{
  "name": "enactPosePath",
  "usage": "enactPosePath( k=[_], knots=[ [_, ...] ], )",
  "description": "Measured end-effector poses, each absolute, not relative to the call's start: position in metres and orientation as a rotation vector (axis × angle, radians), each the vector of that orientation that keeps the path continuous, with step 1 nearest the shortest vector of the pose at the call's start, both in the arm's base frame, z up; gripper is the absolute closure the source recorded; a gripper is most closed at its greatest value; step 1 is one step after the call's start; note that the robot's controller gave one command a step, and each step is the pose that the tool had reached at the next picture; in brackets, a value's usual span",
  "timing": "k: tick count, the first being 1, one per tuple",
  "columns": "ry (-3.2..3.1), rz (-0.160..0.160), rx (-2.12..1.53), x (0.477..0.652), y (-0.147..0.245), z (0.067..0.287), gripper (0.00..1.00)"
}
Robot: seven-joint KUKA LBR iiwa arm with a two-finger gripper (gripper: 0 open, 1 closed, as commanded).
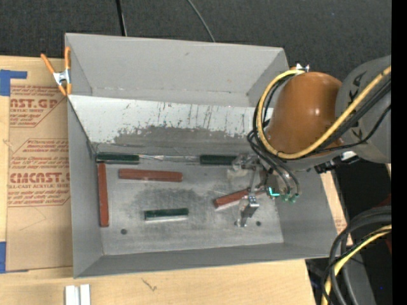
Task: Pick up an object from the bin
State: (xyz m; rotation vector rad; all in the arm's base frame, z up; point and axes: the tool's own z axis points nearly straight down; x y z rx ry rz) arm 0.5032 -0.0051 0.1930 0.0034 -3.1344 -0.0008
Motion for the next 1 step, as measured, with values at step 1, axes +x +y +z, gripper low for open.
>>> enactPosePath(
  k=[1],
  knots=[
    [-3.142, -0.001, 0.003, 0.5049, -0.0052, 0.1969, 0.00]
  ],
)
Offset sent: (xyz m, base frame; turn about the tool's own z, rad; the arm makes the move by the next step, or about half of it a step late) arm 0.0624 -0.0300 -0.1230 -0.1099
